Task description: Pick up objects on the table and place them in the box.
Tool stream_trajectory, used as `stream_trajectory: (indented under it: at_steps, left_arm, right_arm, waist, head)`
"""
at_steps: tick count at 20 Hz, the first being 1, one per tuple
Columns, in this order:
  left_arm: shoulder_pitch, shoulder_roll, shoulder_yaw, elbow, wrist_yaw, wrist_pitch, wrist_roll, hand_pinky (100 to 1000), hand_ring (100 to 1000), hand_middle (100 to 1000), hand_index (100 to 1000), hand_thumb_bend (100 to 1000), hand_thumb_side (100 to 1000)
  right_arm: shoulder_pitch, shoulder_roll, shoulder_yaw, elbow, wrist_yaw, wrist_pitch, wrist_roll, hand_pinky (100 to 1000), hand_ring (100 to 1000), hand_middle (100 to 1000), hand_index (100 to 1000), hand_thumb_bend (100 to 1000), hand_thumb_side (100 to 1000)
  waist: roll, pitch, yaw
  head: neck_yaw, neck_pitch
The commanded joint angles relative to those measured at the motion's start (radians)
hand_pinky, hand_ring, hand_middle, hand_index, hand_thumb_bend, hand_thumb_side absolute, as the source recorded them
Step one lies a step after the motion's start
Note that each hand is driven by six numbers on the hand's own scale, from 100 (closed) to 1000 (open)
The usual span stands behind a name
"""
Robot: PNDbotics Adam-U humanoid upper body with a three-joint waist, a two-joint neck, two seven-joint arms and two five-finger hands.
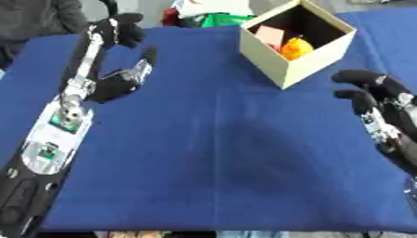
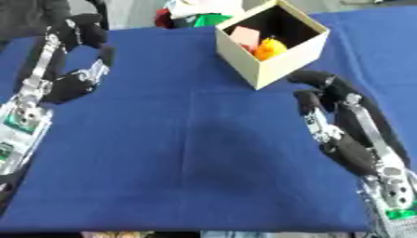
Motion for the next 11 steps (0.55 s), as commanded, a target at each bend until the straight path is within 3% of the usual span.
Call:
stream_trajectory:
  at_steps: [1, 11]
  left_arm:
    - [0.013, -0.021, 0.013, -0.035, 0.004, 0.000, 0.003, 652, 666, 609, 831, 283, 464]
    - [0.061, -0.067, 0.016, -0.036, 0.012, 0.002, 0.002, 651, 664, 606, 828, 280, 478]
  right_arm:
    - [-0.011, 0.001, -0.009, -0.012, 0.006, 0.000, -0.009, 796, 890, 755, 835, 100, 686]
    - [-0.011, 0.008, -0.011, -0.004, 0.017, 0.000, -0.013, 797, 890, 755, 836, 100, 692]
  waist:
    - [-0.004, -0.008, -0.002]
    - [-0.004, 0.001, -0.004]
  head:
    - [0.002, 0.008]
    - [-0.002, 0.008]
